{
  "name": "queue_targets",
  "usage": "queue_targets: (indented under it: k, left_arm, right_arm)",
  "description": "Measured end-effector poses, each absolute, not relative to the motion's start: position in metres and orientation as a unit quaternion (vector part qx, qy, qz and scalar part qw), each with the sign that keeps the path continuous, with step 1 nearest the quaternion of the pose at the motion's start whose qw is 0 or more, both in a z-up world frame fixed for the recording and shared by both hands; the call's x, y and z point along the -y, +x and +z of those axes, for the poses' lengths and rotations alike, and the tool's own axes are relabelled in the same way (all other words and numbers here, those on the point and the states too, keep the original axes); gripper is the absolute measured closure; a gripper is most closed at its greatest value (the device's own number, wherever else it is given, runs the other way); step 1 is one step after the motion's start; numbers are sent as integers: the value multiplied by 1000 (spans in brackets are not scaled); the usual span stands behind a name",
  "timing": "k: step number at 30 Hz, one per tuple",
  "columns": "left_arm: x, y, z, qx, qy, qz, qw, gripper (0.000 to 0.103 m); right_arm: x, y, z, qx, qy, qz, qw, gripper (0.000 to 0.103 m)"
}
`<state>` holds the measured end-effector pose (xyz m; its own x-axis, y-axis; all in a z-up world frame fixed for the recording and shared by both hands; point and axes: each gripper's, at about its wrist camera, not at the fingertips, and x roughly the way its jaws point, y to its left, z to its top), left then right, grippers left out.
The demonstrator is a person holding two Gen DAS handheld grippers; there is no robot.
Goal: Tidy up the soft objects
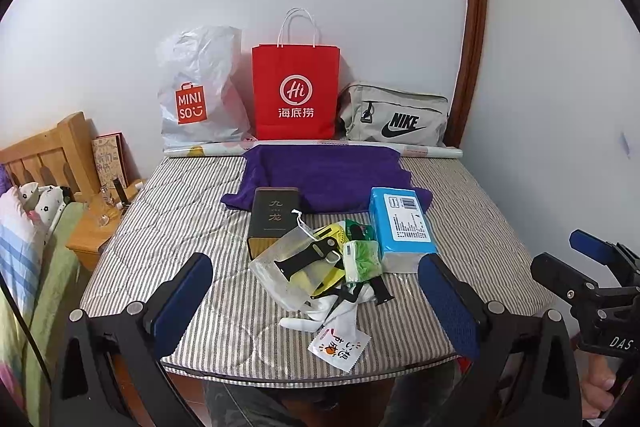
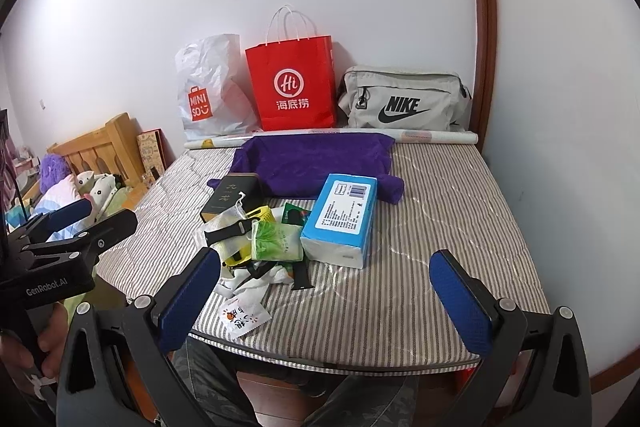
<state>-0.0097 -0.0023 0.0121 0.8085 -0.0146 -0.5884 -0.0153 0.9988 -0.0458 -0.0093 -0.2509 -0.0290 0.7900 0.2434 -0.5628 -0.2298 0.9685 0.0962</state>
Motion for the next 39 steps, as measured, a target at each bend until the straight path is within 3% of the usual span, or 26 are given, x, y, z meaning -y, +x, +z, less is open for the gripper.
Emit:
queue_targets:
  k: [39]
  left_arm:
    - [4,-12,14,-308,-24,-5,951,0]
  right_arm:
    - [247,-16,-26,-288,9,133,948,0]
